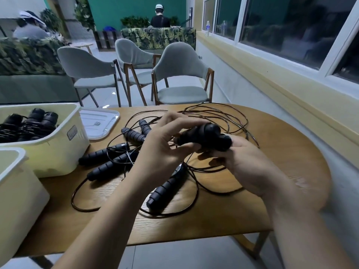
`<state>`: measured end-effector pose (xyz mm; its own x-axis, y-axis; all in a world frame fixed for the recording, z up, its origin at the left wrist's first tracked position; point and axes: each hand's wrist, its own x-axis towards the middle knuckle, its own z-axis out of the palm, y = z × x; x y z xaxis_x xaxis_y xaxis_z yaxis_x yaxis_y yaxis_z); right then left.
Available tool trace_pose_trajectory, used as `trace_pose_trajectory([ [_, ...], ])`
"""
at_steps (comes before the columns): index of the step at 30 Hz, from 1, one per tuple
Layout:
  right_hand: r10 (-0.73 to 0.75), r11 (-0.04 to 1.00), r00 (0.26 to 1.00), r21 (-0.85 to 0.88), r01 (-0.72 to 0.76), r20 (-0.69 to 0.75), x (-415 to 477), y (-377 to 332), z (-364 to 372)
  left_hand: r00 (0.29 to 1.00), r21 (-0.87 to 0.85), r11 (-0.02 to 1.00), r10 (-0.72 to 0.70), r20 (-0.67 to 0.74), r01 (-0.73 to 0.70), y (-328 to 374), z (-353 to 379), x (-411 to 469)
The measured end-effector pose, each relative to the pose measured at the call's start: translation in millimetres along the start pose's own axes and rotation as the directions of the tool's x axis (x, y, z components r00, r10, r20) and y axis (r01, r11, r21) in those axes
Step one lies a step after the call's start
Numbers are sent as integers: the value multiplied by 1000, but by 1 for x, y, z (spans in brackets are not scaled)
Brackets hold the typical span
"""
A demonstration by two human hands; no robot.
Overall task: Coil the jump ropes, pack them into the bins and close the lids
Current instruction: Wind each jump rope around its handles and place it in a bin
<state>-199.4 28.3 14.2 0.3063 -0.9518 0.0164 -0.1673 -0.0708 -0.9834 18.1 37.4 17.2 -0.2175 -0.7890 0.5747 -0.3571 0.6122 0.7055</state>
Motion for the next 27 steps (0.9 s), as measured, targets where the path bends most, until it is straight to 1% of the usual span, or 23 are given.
trace_pose_trajectory([
  [2, 41, 975, 996, 216, -58, 83, -3, 1, -5, 998, 64, 996, 53, 26, -55, 3, 1, -2],
  [3, 73, 941, 991, 322, -107, 116, -3, 1, -7, 995, 88, 992, 83, 45, -87, 4, 2, -2],
  [4, 109, 899, 983, 407, -161, 148, -4, 1, -10, 992, 118, 986, 112, 65, -119, 4, 3, -4],
  [5, 134, 874, 975, 443, -201, 179, -5, 1, -12, 987, 158, 976, 141, 79, -152, 5, 6, -6],
  [6, 146, 879, 966, 420, -225, 214, -6, 1, -14, 983, 203, 963, 164, 83, -177, 4, 9, -8],
  [7, 157, 908, 957, 345, -236, 243, -8, 2, -15, 983, 240, 954, 167, 78, -181, 3, 13, -11],
  [9, 166, 963, 947, 163, -216, 274, -11, 4, -17, 993, 261, 958, 102, 65, -116, 5, 22, -18],
  [10, 172, 974, 943, 93, -206, 284, -11, 6, -19, 994, 276, 956, 83, 66, -98, 6, 25, -20],
  [12, 182, 982, 938, -2, -190, 296, -13, 7, -22, 989, 333, 932, 124, 80, -144, 6, 29, -24],
  [14, 173, 985, 946, -70, -160, 275, -15, 7, -24, 984, 344, 922, 155, 87, -176, 4, 32, -25],
  [17, 160, 987, 964, -60, -151, 212, -17, 6, -25, 985, 325, 930, 162, 54, -171, -4, 23, -21],
  [18, 155, 988, 966, -46, -148, 207, -18, 7, -26, 991, 304, 944, 126, 37, -131, -8, 17, -19],
  [20, 141, 989, 964, 0, -145, 225, -18, 7, -30, 999, 228, 974, -23, 41, 13, -10, 4, -15],
  [22, 123, 988, 958, 53, -142, 259, -19, 5, -33, 974, 123, 974, -203, 106, 189, -12, -3, -13],
  [23, 109, 987, 955, 85, -137, 276, -19, 4, -35, 953, 66, 964, -264, 147, 257, -14, -6, -13],
  [25, 70, 978, 949, 164, -125, 309, -19, 3, -39, 921, -60, 941, -310, 235, 332, -16, -9, -13],
  [27, 28, 976, 941, 194, -99, 338, -18, 1, -42, 908, -182, 910, -318, 272, 373, -16, -12, -12],
])
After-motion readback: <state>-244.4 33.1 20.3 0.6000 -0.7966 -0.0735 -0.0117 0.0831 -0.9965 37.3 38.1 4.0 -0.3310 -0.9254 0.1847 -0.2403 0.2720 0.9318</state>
